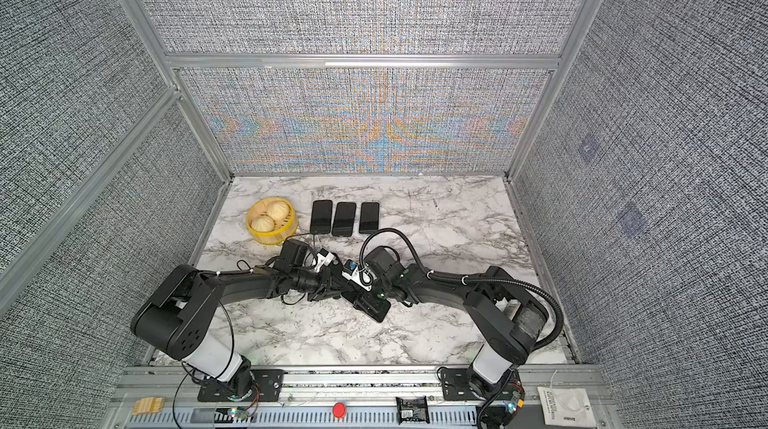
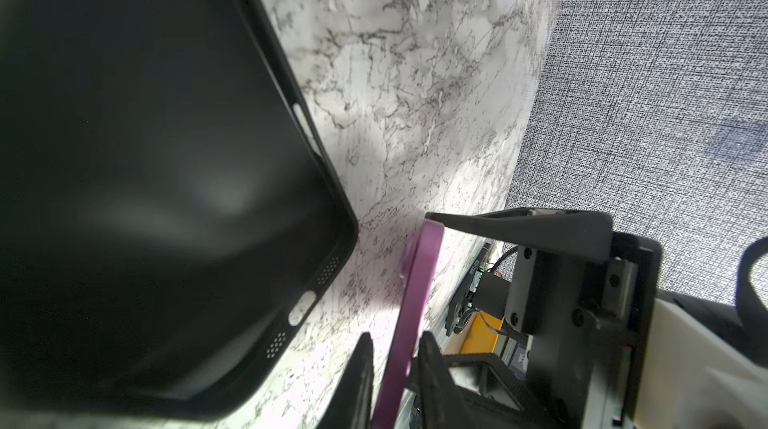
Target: Put the phone into the phone case
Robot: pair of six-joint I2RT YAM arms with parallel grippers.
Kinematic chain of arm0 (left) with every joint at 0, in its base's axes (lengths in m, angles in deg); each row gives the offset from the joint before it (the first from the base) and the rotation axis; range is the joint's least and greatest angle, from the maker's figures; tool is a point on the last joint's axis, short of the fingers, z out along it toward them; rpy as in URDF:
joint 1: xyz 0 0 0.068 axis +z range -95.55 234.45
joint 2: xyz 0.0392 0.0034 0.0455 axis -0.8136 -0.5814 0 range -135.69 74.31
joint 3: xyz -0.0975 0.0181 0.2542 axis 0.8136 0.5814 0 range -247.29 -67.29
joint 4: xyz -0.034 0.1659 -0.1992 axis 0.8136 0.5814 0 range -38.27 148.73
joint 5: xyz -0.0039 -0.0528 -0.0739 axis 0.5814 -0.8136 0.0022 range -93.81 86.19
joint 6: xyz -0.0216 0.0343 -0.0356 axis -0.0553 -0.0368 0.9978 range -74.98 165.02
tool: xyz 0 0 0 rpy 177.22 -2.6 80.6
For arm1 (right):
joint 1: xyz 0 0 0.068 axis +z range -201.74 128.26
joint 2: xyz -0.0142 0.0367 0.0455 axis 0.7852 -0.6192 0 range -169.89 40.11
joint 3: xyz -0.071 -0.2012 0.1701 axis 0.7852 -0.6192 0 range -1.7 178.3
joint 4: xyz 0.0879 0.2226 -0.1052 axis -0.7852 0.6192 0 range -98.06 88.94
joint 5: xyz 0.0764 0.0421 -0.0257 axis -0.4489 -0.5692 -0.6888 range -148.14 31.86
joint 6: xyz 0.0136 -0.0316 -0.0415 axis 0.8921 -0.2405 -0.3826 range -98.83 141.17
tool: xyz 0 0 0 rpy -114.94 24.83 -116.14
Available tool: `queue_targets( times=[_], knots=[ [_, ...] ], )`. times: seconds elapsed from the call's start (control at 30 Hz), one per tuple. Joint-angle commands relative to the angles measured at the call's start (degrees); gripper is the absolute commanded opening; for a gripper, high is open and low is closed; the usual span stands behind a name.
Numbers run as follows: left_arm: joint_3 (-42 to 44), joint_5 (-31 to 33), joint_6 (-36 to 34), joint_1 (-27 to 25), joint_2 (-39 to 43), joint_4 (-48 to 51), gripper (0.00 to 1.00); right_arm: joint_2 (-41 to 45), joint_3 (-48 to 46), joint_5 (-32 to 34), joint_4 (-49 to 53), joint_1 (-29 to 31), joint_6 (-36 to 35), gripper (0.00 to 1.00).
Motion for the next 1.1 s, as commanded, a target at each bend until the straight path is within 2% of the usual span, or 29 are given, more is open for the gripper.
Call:
queue_targets(
  times=[0.0, 0.2, 0.37, 0.63, 0.77, 0.87, 0.97, 1.07],
  knots=[
    [-0.5, -4.5, 0.9, -0.3, 0.8, -3.0, 0.16, -0.3, 0.3, -0.3, -2.7, 0.0, 0.0, 0.68],
    [-1.5, -4.1, 0.1, -0.3, 1.9, -0.7, 0.05, 0.6, 0.3, 0.3, -1.9, -0.3, 0.0, 0.70],
    [-2.9, -3.7, -0.7, -0.4, 2.7, 1.7, 0.00, 2.8, 0.2, 2.5, 0.4, -0.4, -0.9, 0.78],
    [-5.2, -2.7, -0.8, 0.0, 5.9, 3.3, 0.00, 12.9, 0.5, 4.7, 6.4, -1.3, -0.3, 0.84],
    [-5.8, -2.6, -0.8, 0.8, 7.6, 2.4, 0.00, 18.1, 1.0, 4.5, 7.9, -2.1, 3.1, 0.84],
    [-6.4, -2.4, -1.2, 1.5, 7.8, 1.7, 0.00, 19.8, 1.5, 8.2, 9.2, -3.1, 6.5, 0.83],
    [-6.6, -2.5, -1.9, 2.7, 7.4, 0.6, 0.00, 21.0, 3.2, 10.0, 11.4, -4.7, 11.9, 0.82],
    [-6.0, -4.5, -0.4, 4.3, 6.7, -4.5, 0.00, 22.2, 2.9, 9.1, 11.7, -7.3, 19.5, 0.79]
  ],
)
